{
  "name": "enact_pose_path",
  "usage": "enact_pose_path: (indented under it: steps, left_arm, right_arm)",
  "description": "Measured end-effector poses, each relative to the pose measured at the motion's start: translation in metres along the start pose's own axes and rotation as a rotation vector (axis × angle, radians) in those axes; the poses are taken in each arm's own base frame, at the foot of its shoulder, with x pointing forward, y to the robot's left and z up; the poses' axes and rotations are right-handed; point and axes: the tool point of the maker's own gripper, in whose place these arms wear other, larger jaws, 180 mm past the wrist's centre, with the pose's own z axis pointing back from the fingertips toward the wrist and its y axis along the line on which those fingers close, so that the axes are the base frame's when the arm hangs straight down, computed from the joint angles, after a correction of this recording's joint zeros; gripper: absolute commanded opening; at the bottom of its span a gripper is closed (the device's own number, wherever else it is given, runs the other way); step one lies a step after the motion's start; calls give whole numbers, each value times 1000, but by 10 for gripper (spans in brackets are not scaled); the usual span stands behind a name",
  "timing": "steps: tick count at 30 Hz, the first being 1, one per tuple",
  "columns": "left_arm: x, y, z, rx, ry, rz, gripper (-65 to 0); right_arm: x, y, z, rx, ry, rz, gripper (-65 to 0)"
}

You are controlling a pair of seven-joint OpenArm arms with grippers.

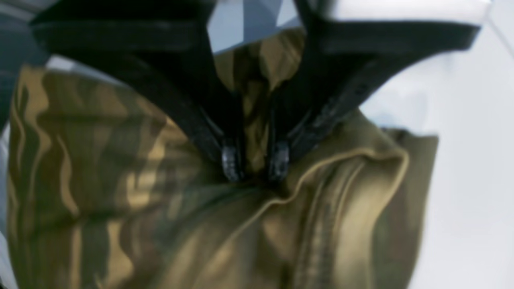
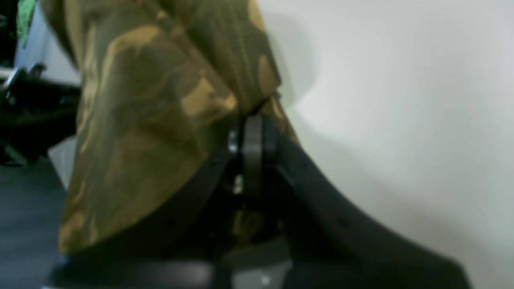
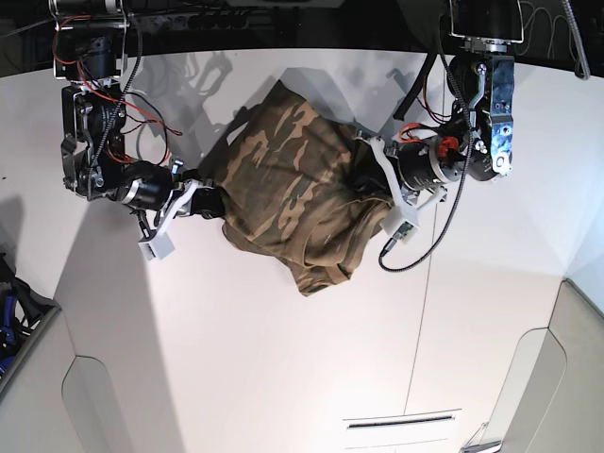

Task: Fold the T-shirt properly
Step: 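Press the folded shirt's sides square with both grippers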

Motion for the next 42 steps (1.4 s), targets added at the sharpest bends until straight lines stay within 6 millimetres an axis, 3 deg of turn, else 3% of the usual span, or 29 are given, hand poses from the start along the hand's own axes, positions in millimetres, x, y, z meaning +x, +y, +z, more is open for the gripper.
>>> enact_pose_path:
  steps: [13,24,30,33,37,39,42]
  left_arm:
    - [33,26,-14,19,-48,23,-545]
    - [34,25,-15,19,-54,36,-545]
    - [35,25,-17,32,-59,66,-545]
    - [46,23,-8,38,-83,39,-545]
    - [68,23,27,49,-174,1,-545]
    - [64,26,41,72,-175,-19,-545]
    - [40,33,54,106,-137,-6,-545]
  right_arm:
    - [-39,32,15,63,31,4,-650]
    - [-69,65,13,119,40,-34,-650]
    - [-76,70,11,129,47,-49,-650]
    - [-72,70,15,123,34,-37,-650]
    - [-64,73,25,95,32,27,-650]
    - [-62,78,32,90,24,56,-650]
    - [-62,83,41,82,22,92,-650]
